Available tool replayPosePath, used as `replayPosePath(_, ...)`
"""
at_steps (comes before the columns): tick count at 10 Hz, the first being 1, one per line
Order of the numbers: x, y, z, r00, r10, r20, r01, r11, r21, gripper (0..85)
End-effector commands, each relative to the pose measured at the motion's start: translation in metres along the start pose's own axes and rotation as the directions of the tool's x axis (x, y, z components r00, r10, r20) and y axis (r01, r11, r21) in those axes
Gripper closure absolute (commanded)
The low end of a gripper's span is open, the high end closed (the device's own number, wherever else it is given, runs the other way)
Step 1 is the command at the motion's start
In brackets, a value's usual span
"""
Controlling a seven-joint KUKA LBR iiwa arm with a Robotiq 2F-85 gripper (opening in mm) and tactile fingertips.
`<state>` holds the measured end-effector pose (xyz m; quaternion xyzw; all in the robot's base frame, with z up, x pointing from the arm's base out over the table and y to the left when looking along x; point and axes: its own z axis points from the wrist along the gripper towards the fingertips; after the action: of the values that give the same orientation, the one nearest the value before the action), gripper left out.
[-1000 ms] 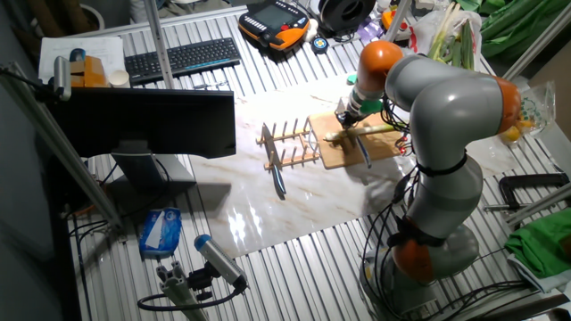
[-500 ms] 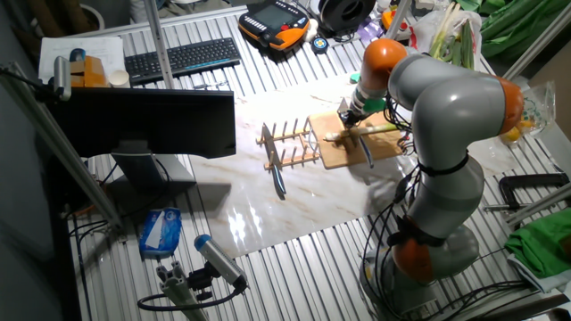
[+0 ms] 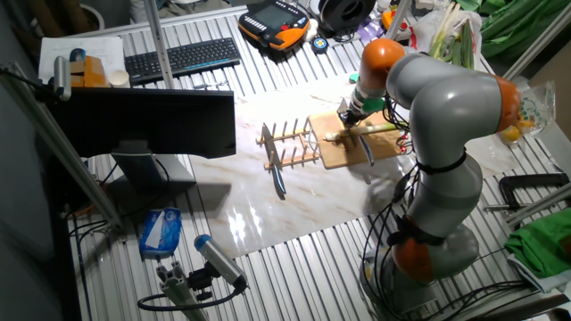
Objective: Chop the scallions
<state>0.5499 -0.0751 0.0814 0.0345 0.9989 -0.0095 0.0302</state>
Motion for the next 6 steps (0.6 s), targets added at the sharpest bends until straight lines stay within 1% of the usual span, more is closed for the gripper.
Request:
replayPosePath(1,0.0007,-0.0001,0.0017,1.000,0.002,0.000,-0.002,1.000,-0.003,84.3)
replayPosePath(4,0.0020,-0.0004,-0.0002,1.000,-0.003,0.021,0.003,1.000,-0.017,84.3)
replayPosePath(6,0.0029,0.0002,-0.0013,0.999,-0.007,0.051,0.009,0.999,-0.031,84.3)
